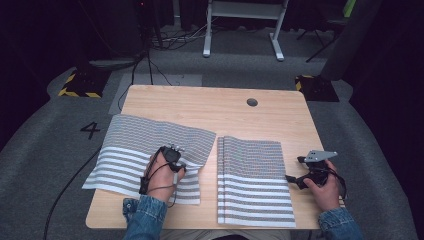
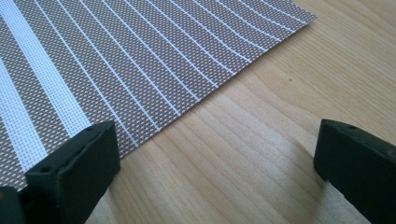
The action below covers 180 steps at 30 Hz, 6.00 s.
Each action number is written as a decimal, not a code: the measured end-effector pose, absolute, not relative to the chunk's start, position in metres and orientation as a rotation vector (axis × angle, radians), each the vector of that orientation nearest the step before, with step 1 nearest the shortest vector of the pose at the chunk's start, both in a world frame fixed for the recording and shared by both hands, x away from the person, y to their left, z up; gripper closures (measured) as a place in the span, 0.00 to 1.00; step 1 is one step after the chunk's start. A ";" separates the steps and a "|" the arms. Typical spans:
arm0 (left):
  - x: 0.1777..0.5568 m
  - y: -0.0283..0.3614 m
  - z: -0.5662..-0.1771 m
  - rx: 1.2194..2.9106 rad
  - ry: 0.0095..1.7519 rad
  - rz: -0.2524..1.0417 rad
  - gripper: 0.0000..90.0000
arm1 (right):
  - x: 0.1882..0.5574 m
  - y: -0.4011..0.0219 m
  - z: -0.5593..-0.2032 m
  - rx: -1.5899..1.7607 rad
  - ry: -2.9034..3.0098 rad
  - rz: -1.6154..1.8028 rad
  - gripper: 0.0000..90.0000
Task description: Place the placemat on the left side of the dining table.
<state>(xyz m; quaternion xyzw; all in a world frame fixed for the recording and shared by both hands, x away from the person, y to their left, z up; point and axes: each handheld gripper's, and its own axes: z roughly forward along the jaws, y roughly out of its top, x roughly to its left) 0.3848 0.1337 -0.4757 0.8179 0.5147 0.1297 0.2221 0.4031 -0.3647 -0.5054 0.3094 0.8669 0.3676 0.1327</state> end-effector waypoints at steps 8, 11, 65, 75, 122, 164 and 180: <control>0.384 0.149 -0.477 2.210 1.341 0.411 0.95 | 0.403 -0.365 -0.505 0.898 2.515 1.067 0.01; 0.380 0.154 -0.470 2.131 1.292 0.457 0.97 | 0.403 -0.365 -0.505 0.898 2.515 1.067 0.01; 0.327 0.228 -0.454 2.013 1.581 0.480 0.38 | 0.403 -0.365 -0.505 0.900 2.514 1.065 0.01; 0.330 0.228 -0.476 2.047 1.776 0.358 0.37 | 0.403 -0.365 -0.505 0.901 2.514 1.066 0.01; 0.426 0.227 -0.389 1.964 1.170 0.873 0.78 | 0.403 -0.365 -0.505 0.898 2.514 1.067 0.01; 0.311 0.167 -0.500 2.110 1.188 0.500 0.39 | 0.403 -0.365 -0.505 0.899 2.514 1.066 0.01; 0.325 0.204 -0.500 2.064 1.323 0.658 0.39 | 0.403 -0.365 -0.505 0.899 2.514 1.066 0.01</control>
